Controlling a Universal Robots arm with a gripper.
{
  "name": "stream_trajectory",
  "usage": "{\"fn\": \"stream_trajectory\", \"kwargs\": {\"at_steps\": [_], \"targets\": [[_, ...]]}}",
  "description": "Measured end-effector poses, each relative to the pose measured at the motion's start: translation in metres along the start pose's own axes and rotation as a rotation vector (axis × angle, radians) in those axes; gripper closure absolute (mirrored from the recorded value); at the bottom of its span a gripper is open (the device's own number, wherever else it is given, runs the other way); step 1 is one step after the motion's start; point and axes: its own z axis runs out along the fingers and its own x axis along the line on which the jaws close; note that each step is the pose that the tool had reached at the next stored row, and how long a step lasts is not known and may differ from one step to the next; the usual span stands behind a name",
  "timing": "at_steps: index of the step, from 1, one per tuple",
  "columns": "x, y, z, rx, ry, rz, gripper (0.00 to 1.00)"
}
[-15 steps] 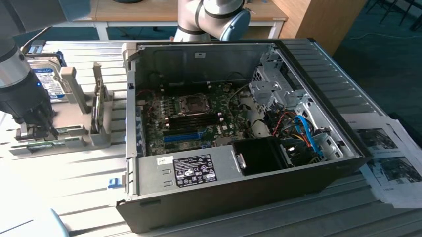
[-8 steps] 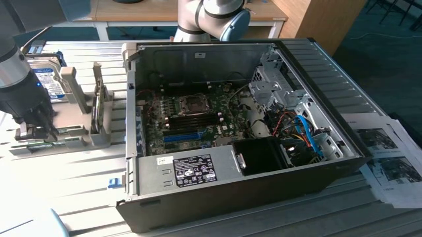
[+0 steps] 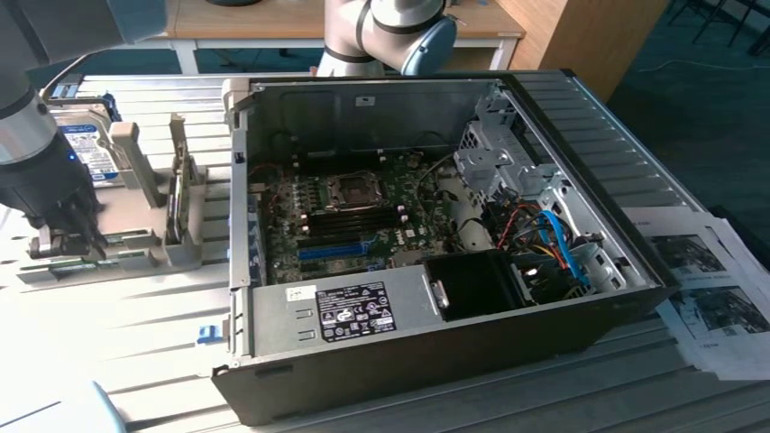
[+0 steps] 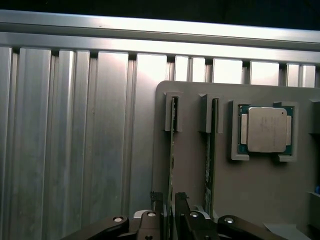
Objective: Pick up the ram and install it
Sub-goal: 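Pick up the ram and move it above insertion slot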
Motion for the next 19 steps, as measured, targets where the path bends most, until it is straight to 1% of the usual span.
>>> {"fn": "stream_trajectory", "kwargs": {"at_steps": [12,19], "targets": [[-0.002,-0.0001,0.0005,-0.0001,0.0,0.0,0.76],[-0.0019,0.0,0.0057,0.0005,-0.0001,0.0,0.76]]}}
